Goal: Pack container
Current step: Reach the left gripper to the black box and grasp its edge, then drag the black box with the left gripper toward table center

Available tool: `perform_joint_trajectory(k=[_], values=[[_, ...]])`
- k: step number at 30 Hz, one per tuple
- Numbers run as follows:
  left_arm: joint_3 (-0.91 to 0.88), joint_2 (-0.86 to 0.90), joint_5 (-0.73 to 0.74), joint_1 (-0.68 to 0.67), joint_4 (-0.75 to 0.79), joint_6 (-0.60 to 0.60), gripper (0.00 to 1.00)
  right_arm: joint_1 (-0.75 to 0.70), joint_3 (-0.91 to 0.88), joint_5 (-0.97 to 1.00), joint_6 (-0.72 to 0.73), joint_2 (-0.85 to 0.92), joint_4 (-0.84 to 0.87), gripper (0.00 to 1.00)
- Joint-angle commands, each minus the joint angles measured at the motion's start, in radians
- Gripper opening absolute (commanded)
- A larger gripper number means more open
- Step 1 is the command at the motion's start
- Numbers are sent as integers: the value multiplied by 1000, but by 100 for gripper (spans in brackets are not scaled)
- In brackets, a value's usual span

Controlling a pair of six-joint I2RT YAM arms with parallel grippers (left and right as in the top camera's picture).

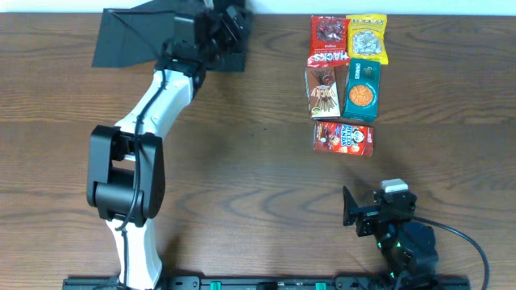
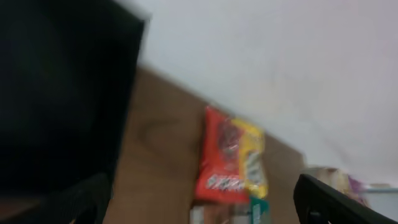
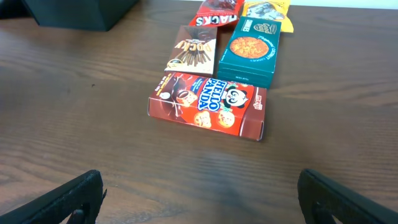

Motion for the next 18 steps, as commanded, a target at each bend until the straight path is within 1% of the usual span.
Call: perform_joint_trajectory(k=[1, 2, 7, 11, 12, 15, 18], values=[[21, 20, -158, -9, -77, -5, 97, -5, -9, 10, -15, -6, -2, 99], [21, 20, -164, -9, -104, -14, 98, -5, -9, 10, -15, -6, -2, 99], [21, 20, -191, 5, -192, -162, 99, -5, -9, 10, -15, -6, -3, 99], [21, 21, -232, 25, -213, -214, 100, -5, -9, 10, -15, -6, -2, 99], [21, 21, -235, 30, -222, -228, 95, -5, -9, 10, -15, -6, -2, 99], [21, 25, -233, 42, -259, -275, 91, -5, -9, 10, -15, -6, -3, 99], [21, 25, -237, 49, -269, -286, 90, -5, -9, 10, -15, -6, -2, 99]])
